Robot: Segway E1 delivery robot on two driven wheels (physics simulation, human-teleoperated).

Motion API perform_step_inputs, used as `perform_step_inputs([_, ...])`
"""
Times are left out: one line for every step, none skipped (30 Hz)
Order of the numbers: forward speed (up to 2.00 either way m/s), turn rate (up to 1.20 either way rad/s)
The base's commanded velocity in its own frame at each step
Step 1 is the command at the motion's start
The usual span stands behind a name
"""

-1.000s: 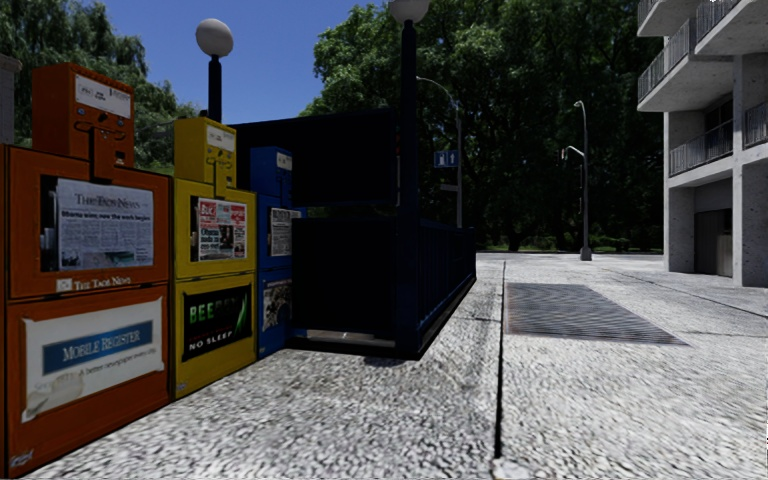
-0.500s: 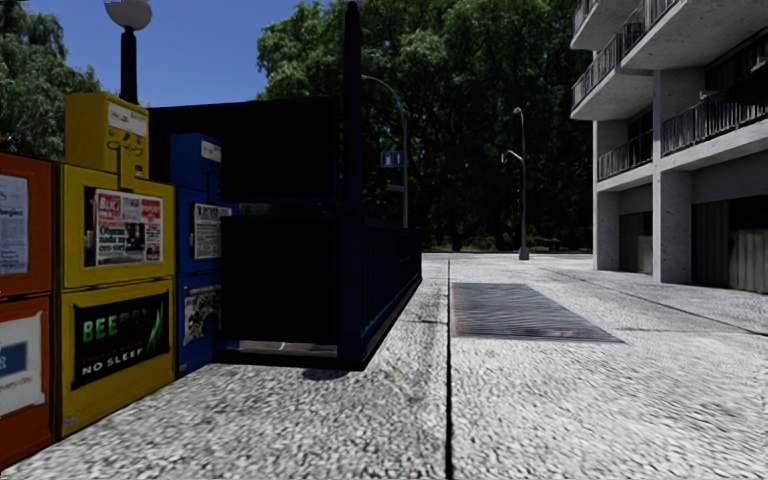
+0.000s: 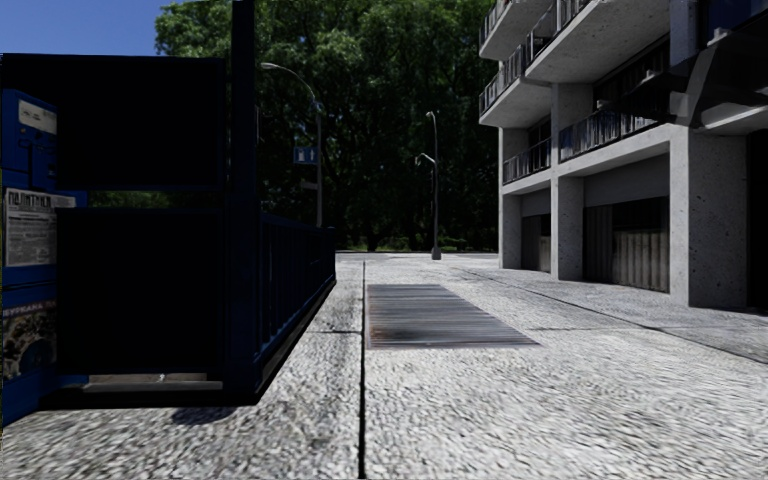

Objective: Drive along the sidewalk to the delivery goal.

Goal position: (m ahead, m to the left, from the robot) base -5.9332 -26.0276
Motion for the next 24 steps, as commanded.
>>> perform_step_inputs([0.94,-0.62])
perform_step_inputs([0.95,-0.62])
perform_step_inputs([0.95,-0.62])
perform_step_inputs([0.95,-0.62])
perform_step_inputs([0.95,-0.62])
perform_step_inputs([0.95,-0.62])
perform_step_inputs([0.95,-0.63])
perform_step_inputs([0.95,-0.63])
perform_step_inputs([0.95,-0.63])
perform_step_inputs([0.95,-0.65])
perform_step_inputs([0.95,-0.67])
perform_step_inputs([0.95,-0.68])
perform_step_inputs([0.95,-0.68])
perform_step_inputs([0.95,-0.68])
perform_step_inputs([0.96,-0.76])
perform_step_inputs([0.96,-0.79])
perform_step_inputs([0.96,-0.79])
perform_step_inputs([0.96,-0.8])
perform_step_inputs([0.96,-0.8])
perform_step_inputs([0.97,-0.8])
perform_step_inputs([0.98,-0.8])
perform_step_inputs([0.99,-0.8])
perform_step_inputs([1.0,-0.8])
perform_step_inputs([1.01,-0.8])
